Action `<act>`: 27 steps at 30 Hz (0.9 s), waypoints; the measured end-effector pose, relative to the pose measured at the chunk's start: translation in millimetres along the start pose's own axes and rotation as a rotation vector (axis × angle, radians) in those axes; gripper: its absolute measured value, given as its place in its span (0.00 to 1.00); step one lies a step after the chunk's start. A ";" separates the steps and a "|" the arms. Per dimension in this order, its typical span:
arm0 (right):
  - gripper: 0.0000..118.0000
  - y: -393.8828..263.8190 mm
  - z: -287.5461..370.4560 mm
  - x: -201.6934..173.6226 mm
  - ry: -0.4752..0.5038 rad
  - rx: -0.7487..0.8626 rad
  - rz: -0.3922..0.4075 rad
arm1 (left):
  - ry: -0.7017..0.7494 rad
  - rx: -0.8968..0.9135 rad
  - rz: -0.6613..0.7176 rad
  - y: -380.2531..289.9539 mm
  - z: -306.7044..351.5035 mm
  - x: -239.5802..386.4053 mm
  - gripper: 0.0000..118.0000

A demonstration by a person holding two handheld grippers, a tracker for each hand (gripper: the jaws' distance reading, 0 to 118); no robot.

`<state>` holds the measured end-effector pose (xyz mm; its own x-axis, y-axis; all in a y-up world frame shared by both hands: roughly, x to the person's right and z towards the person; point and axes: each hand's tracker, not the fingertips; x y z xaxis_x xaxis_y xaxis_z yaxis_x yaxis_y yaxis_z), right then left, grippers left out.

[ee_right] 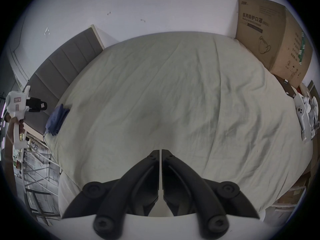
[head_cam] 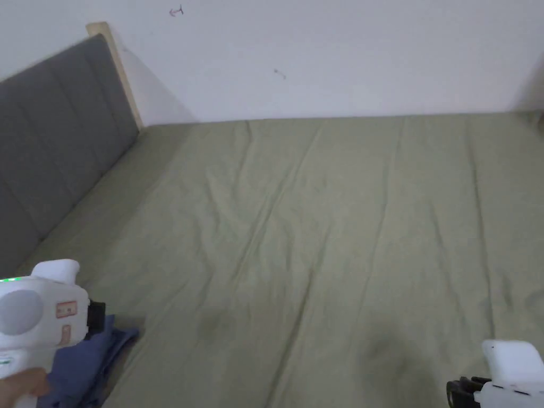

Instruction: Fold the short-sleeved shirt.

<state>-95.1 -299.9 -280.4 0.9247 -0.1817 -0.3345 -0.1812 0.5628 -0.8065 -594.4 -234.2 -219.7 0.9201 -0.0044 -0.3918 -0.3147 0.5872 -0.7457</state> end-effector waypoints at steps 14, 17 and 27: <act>0.02 13.3 122.3 -17.4 -0.088 0.488 0.000 | 0.020 0.537 -0.096 -56.9 144.0 162.4 0.00; 0.02 12.1 148.0 -25.0 -0.152 0.616 0.030 | 0.017 0.629 -0.098 -70.6 169.0 183.6 0.00; 0.02 3.6 196.8 -44.7 -0.240 0.809 0.108 | 0.057 0.852 -0.158 -98.4 222.9 213.9 0.00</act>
<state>-71.1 -131.0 -172.5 0.9785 0.0310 -0.2039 -0.0622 0.9869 -0.1489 -314.6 -112.5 -110.0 0.9179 -0.1647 -0.3610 0.1192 0.9822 -0.1452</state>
